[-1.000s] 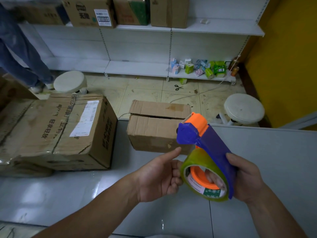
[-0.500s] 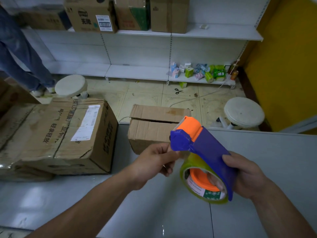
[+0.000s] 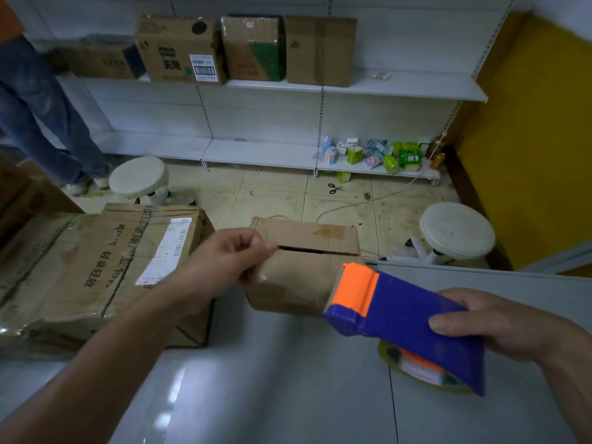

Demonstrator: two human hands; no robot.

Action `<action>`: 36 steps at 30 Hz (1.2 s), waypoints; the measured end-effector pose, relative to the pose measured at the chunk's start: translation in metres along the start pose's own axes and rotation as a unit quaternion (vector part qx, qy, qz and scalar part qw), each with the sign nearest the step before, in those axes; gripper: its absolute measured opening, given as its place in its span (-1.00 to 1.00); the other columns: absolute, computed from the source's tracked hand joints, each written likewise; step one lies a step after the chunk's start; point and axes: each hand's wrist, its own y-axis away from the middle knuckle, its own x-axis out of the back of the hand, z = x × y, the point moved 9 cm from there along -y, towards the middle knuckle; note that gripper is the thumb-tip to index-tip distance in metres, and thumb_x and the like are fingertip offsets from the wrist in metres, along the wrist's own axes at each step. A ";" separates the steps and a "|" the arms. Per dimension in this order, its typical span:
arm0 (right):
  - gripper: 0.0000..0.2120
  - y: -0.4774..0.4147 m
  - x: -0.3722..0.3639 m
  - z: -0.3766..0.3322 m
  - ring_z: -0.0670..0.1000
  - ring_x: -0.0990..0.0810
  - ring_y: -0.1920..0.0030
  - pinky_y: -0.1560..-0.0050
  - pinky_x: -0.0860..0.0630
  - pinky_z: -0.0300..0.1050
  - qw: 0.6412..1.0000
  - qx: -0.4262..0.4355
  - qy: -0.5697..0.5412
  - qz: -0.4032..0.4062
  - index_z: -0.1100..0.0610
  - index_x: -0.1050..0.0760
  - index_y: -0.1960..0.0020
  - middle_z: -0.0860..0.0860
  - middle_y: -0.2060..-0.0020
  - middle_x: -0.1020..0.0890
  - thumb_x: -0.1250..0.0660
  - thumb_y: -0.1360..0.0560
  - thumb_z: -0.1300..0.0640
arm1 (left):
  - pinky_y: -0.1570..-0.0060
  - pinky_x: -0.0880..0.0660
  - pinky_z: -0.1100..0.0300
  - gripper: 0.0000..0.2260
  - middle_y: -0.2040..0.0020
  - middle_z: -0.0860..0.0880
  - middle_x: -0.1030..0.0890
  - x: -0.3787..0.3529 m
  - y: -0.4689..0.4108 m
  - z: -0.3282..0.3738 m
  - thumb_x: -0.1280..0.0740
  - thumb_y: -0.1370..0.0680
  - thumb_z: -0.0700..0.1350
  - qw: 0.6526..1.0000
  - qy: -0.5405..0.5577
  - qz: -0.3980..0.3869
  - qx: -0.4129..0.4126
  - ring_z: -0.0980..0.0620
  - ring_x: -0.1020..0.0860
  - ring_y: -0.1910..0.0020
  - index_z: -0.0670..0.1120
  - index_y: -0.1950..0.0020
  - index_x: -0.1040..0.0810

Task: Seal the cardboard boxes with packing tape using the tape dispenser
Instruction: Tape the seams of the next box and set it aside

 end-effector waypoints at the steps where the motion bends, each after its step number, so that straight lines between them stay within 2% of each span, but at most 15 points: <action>1: -0.26 0.003 0.005 0.001 0.08 -0.67 0.18 0.23 -0.55 -0.21 1.000 -0.004 0.011 0.006 0.23 -0.65 0.03 0.24 0.07 -0.69 -0.64 0.01 -0.25 | 0.37 -0.34 0.29 -0.72 0.43 -0.05 -0.40 0.013 0.000 0.000 -0.35 -0.44 0.02 1.000 -0.002 0.018 0.001 0.08 -0.36 0.44 -0.10 0.36 -0.38; 5: -0.18 0.002 0.035 -0.007 0.11 -0.67 0.19 0.25 -0.57 -0.20 0.998 0.006 0.040 0.058 0.26 -0.62 0.00 0.26 0.08 -0.69 -0.64 0.07 -0.27 | 0.11 -0.40 0.14 -0.67 0.31 -0.10 -0.50 0.043 -0.010 -0.014 -0.42 -0.50 0.08 0.998 -0.001 0.064 0.014 0.02 -0.49 0.27 -0.11 0.30 -0.45; 8: -0.25 -0.012 0.050 -0.020 0.08 -0.67 0.19 0.26 -0.56 -0.22 0.995 0.011 0.060 0.073 0.20 -0.66 0.07 0.24 0.09 -0.69 -0.63 0.07 -0.29 | -0.10 -0.42 0.23 -0.80 0.13 0.06 -0.67 0.044 -0.028 -0.024 -0.32 -0.59 -0.03 0.994 0.030 0.100 0.024 0.12 -0.58 0.02 -0.10 0.18 -0.57; 10: -0.28 -0.021 0.060 -0.026 0.06 -0.68 0.20 0.27 -0.56 -0.24 0.995 0.008 0.064 0.077 0.19 -0.67 0.11 0.22 0.10 -0.69 -0.63 0.09 -0.28 | -0.19 -0.41 0.24 -0.84 0.05 0.15 -0.68 0.041 -0.041 -0.033 -0.27 -0.61 -0.10 0.990 0.082 0.102 0.045 0.18 -0.57 -0.08 -0.08 0.08 -0.62; 12: -0.24 -0.031 0.072 -0.030 0.04 -0.68 0.22 0.29 -0.55 -0.26 0.994 -0.001 0.069 0.088 0.20 -0.65 0.11 0.20 0.13 -0.70 -0.64 0.13 -0.27 | -0.30 -0.36 0.17 -0.84 -0.10 0.11 -0.64 0.040 -0.052 -0.045 -0.25 -0.63 -0.13 0.985 0.122 0.105 0.063 0.17 -0.53 -0.18 -0.06 0.02 -0.62; 15: -0.18 -0.047 0.085 -0.033 0.04 -0.68 0.24 0.32 -0.56 -0.26 0.992 -0.013 0.075 0.096 0.25 -0.62 0.04 0.20 0.14 -0.70 -0.64 0.13 -0.25 | -0.36 -0.28 0.16 -0.82 -0.26 0.04 -0.56 0.038 -0.068 -0.057 -0.22 -0.62 -0.14 0.976 0.165 0.122 0.074 0.11 -0.46 -0.31 -0.08 -0.11 -0.60; 18: -0.23 -0.062 0.097 -0.031 0.01 -0.67 0.31 0.39 -0.54 -0.27 0.993 -0.017 0.050 0.106 0.24 -0.63 0.10 0.17 0.22 -0.70 -0.64 0.16 -0.20 | -0.42 -0.28 0.10 -0.70 -0.30 -0.01 -0.55 0.035 -0.080 -0.063 -0.22 -0.62 -0.10 0.971 0.183 0.138 0.073 0.05 -0.46 -0.33 -0.14 -0.32 -0.53; 20: -0.19 -0.071 0.101 -0.023 0.00 -0.67 0.30 0.39 -0.55 -0.26 0.994 -0.022 0.027 0.106 0.21 -0.63 0.10 0.17 0.21 -0.70 -0.65 0.21 -0.23 | -0.32 -0.34 0.11 -0.71 -0.24 0.01 -0.57 0.031 -0.083 -0.065 -0.23 -0.59 -0.07 0.968 0.194 0.141 0.078 0.04 -0.48 -0.28 -0.12 -0.26 -0.56; 23: -0.07 -0.082 0.100 -0.003 0.04 -0.68 0.20 0.29 -0.58 -0.21 0.995 -0.041 0.027 0.092 0.25 -0.58 -0.05 0.19 0.11 -0.69 -0.65 0.17 -0.26 | -0.14 -0.40 0.11 -0.72 -0.13 0.00 -0.56 0.021 -0.082 -0.073 -0.28 -0.51 0.00 0.956 0.240 0.137 0.101 0.00 -0.50 -0.18 -0.11 -0.12 -0.59; 27: -0.01 -0.082 0.098 0.021 0.07 -0.68 0.19 0.28 -0.60 -0.18 0.995 -0.044 -0.007 0.090 0.26 -0.55 -0.11 0.22 0.09 -0.69 -0.66 0.19 -0.23 | -0.16 -0.40 0.09 -0.71 -0.07 -0.04 -0.57 0.015 -0.070 -0.081 -0.18 -0.62 -0.04 0.952 0.241 0.153 0.109 -0.02 -0.52 -0.10 -0.18 -0.20 -0.54; 31: -0.02 -0.067 0.092 0.039 0.10 -0.68 0.20 0.29 -0.59 -0.17 0.996 -0.044 -0.014 0.078 0.29 -0.56 -0.09 0.24 0.10 -0.69 -0.65 0.19 -0.23 | -0.19 -0.42 0.07 -0.57 -0.09 -0.12 -0.58 0.008 -0.050 -0.087 -0.28 -0.47 0.03 0.953 0.238 0.149 0.112 -0.07 -0.55 -0.13 -0.24 -0.20 -0.58; 36: -0.11 -0.052 0.085 0.044 0.11 -0.68 0.22 0.30 -0.57 -0.19 0.997 -0.056 0.004 0.059 0.30 -0.60 -0.01 0.27 0.10 -0.68 -0.66 0.16 -0.22 | -0.21 -0.41 0.07 -0.70 0.02 0.00 -0.65 0.000 -0.029 -0.091 -0.26 -0.53 0.02 0.959 0.222 0.141 0.108 0.02 -0.59 -0.09 -0.14 -0.08 -0.64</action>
